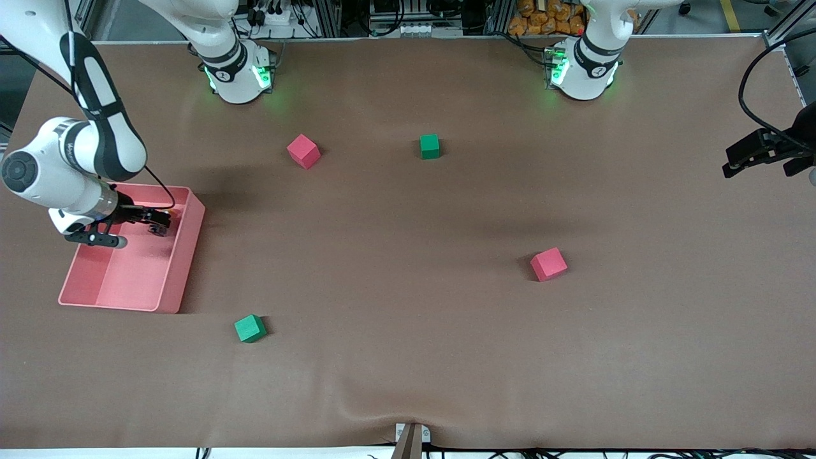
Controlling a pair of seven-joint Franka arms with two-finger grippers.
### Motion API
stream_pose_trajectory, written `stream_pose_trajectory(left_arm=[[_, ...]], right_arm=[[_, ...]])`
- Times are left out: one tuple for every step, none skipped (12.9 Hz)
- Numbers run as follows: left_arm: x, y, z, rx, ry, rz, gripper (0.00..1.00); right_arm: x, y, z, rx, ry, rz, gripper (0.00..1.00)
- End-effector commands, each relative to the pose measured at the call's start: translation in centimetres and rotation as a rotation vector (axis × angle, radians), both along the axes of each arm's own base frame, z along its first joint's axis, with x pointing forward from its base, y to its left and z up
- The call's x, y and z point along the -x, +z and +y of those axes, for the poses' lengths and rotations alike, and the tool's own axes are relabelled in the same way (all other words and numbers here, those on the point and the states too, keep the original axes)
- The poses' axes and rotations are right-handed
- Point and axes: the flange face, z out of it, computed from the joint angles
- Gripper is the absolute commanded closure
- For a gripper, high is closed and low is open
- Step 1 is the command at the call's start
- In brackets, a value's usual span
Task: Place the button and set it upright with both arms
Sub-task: 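Reach the right gripper into the pink tray and grasp the button switch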
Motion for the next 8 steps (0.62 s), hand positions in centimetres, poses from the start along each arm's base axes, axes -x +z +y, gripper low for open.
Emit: stream_pose_trajectory(left_arm=[[-0.2,0.3,-0.1,0.013,-0.021,-0.005,0.0],[-0.2,0.3,0.0,0.013,-0.017,-0.005,0.0],[-0.2,0.3,-0.1,0.013,-0.016,-0.005,0.0],[-0.3,0.2,-0.1,0.013,-0.014,-0.002,0.0],[-0.2,0.3,-0.1,0.013,-0.016,-0.005,0.0],[-0.3,0.2,-0.1,0.013,-0.016,-0.004,0.0],[-0.2,0.3,0.1,0.013,-0.017,-0.004,0.0],[-0.2,0.3,0.1,0.013,-0.019,-0.004,0.0]], right_arm=[[0.6,-2.6,-2.0,-0.001,0.05,-0.01,0.0],[0.7,-3.3,-2.0,-0.002,0.056,-0.01,0.0],[0.8,-3.9,-1.9,-0.006,0.057,0.0,0.0],[1.0,-4.4,-1.8,-0.01,0.056,0.011,0.0],[1.2,-4.7,-1.7,-0.015,0.055,0.024,0.0],[1.5,-4.9,-1.6,-0.019,0.05,0.032,0.0],[1.7,-5.1,-1.4,-0.023,0.051,0.045,0.0],[1.9,-5.2,-1.1,-0.028,0.053,0.06,0.0]])
